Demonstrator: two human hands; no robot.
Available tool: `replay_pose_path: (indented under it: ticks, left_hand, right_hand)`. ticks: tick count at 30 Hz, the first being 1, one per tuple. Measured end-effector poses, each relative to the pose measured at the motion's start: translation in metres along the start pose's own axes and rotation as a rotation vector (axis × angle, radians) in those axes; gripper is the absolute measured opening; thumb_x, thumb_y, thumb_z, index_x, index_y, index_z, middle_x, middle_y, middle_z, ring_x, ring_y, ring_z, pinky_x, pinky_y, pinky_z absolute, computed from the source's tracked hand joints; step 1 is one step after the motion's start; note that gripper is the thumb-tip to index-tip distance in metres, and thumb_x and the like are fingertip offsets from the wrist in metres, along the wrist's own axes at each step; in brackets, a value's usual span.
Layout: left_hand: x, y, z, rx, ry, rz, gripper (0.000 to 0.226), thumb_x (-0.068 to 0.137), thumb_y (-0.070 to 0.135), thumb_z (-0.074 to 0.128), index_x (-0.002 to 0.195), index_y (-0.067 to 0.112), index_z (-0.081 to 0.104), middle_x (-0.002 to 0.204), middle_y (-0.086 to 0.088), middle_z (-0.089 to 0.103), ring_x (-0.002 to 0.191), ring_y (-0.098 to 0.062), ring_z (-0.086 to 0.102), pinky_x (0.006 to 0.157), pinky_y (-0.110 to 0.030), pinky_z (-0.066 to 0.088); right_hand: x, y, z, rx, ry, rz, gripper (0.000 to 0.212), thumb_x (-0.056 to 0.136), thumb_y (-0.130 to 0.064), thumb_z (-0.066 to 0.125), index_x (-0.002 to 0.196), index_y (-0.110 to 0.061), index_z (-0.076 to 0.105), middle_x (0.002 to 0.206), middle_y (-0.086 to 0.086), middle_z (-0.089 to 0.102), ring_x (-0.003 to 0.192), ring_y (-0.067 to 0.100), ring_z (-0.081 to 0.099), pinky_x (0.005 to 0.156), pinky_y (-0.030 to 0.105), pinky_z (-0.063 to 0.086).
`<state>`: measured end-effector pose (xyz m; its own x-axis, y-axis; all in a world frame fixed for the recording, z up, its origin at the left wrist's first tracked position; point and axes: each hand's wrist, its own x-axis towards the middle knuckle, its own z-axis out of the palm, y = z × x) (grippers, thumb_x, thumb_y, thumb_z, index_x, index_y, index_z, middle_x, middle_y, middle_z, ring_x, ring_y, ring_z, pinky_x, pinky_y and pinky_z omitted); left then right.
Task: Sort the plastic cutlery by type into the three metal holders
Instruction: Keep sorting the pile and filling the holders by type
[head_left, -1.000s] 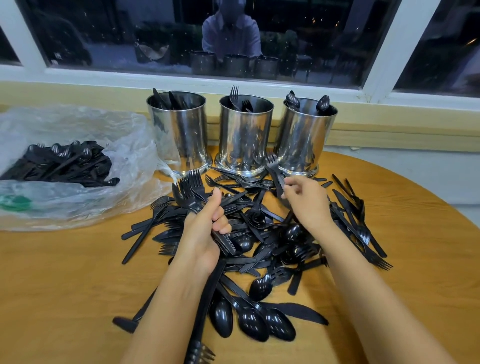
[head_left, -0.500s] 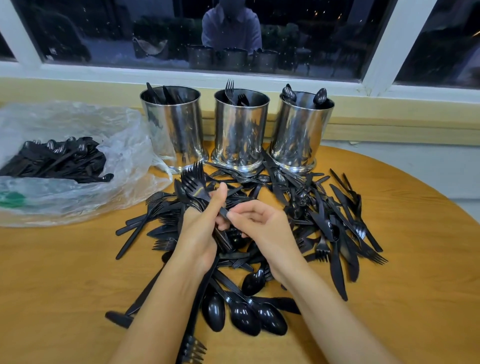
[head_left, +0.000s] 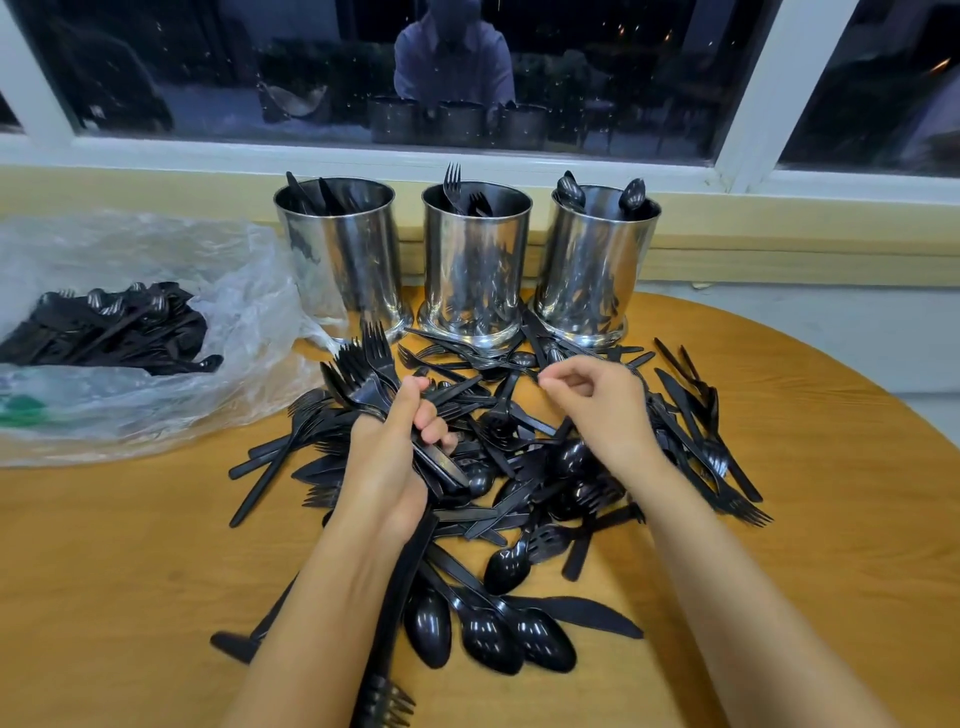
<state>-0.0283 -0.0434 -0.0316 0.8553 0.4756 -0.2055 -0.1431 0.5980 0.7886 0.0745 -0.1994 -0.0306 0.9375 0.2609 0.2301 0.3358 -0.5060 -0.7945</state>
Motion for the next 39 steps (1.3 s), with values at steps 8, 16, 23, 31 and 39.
replay_pose_path:
  ticks: [8, 16, 23, 31, 39]
  left_hand:
    - [0.001, 0.000, -0.002, 0.097, 0.003, 0.013, 0.020, 0.102, 0.026, 0.049, 0.104, 0.009, 0.058, 0.057, 0.006, 0.038, 0.045, -0.006, 0.028, 0.044, -0.018, 0.034]
    - [0.002, -0.003, -0.003, 0.110, 0.014, -0.012, 0.020, 0.102, 0.026, 0.050, 0.106, 0.008, 0.058, 0.057, 0.006, 0.039, 0.045, -0.006, 0.030, 0.044, -0.019, 0.036]
    - [0.002, -0.005, -0.003, 0.141, 0.009, -0.013, 0.021, 0.101, 0.027, 0.051, 0.105, 0.009, 0.059, 0.058, 0.006, 0.039, 0.045, -0.006, 0.030, 0.046, -0.020, 0.037]
    - [0.002, -0.006, -0.003, 0.125, 0.012, -0.021, 0.021, 0.101, 0.027, 0.051, 0.106, 0.008, 0.058, 0.057, 0.006, 0.040, 0.046, -0.006, 0.030, 0.046, -0.019, 0.036]
    - [0.002, -0.006, -0.002, 0.141, 0.029, -0.031, 0.031, 0.095, 0.038, 0.055, 0.106, 0.009, 0.058, 0.056, 0.007, 0.022, 0.046, -0.007, 0.023, 0.045, -0.018, 0.032]
  right_hand:
    - [0.083, 0.014, 0.025, -0.377, -0.063, 0.012, 0.014, 0.094, -0.011, 0.061, 0.105, -0.009, 0.067, 0.098, 0.007, 0.068, 0.092, 0.021, 0.063, 0.087, 0.035, 0.053]
    - [0.097, 0.004, 0.044, -0.621, -0.033, 0.097, 0.027, 0.092, 0.004, 0.055, 0.118, -0.005, 0.057, 0.117, 0.019, 0.057, 0.099, 0.034, 0.060, 0.076, 0.036, 0.047]
    - [0.094, 0.003, 0.044, -0.597, -0.090, 0.138, 0.020, 0.096, -0.005, 0.057, 0.116, -0.004, 0.057, 0.115, 0.017, 0.060, 0.100, 0.033, 0.060, 0.073, 0.035, 0.046]
    - [0.097, 0.004, 0.041, -0.333, -0.016, 0.194, 0.032, 0.091, -0.001, 0.061, 0.122, 0.004, 0.057, 0.121, 0.020, 0.061, 0.109, 0.033, 0.060, 0.095, 0.042, 0.051]
    - [0.065, -0.063, -0.012, 0.319, 0.103, -0.015, 0.012, 0.092, 0.000, 0.054, 0.095, -0.011, 0.055, 0.080, 0.005, 0.061, 0.060, 0.016, 0.066, 0.058, 0.025, 0.055]
